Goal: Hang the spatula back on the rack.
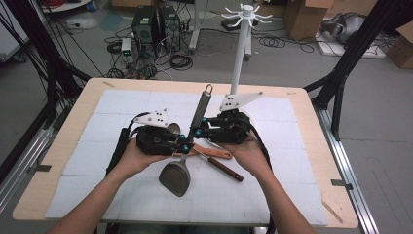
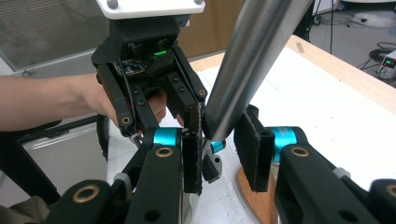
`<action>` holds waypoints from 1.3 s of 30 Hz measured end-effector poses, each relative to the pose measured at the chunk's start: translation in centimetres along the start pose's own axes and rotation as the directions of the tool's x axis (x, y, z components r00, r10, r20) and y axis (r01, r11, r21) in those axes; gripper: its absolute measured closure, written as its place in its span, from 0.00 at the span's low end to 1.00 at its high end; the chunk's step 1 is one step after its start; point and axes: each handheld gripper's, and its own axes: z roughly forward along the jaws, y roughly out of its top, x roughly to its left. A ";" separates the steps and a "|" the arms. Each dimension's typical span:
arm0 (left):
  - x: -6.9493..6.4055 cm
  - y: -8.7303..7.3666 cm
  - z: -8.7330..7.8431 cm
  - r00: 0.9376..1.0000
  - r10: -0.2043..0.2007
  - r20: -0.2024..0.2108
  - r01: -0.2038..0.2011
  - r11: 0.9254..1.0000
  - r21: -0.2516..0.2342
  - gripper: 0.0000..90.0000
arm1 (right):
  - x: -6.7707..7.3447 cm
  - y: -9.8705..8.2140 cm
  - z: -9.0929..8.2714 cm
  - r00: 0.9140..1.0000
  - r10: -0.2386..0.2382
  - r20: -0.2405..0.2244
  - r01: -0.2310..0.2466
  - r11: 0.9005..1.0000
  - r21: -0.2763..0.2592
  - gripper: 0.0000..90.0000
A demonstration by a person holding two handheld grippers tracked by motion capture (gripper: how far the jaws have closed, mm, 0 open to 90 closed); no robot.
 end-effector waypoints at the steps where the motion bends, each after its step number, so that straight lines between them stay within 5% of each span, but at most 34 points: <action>1: 0.0 0.0 0.0 1.000 0.002 0.002 -0.002 1.000 0.002 0.86 | 0.0 0.0 0.0 1.000 0.002 -0.001 -0.002 1.000 0.000 0.81; 7: 0.3 0.0 -0.4 0.998 -0.015 0.061 0.016 1.000 -0.020 0.82 | 0.3 0.2 -0.1 1.000 -0.012 -0.026 0.012 1.000 -0.009 0.82; 20: 0.3 0.0 -0.2 0.999 -0.005 0.053 0.006 1.000 -0.018 0.87 | 0.7 0.7 -0.3 0.999 -0.038 -0.028 0.037 0.999 -0.028 0.83; 26: 0.1 0.0 -0.3 0.998 0.000 0.058 0.002 0.999 -0.033 0.95 | 0.7 0.7 0.3 1.000 -0.024 -0.016 0.024 0.999 -0.046 0.79; 39: 0.1 0.1 -0.7 0.998 0.003 0.062 0.000 0.999 -0.034 0.95 | 0.7 0.2 1.1 0.999 0.004 -0.052 -0.008 0.997 -0.080 0.80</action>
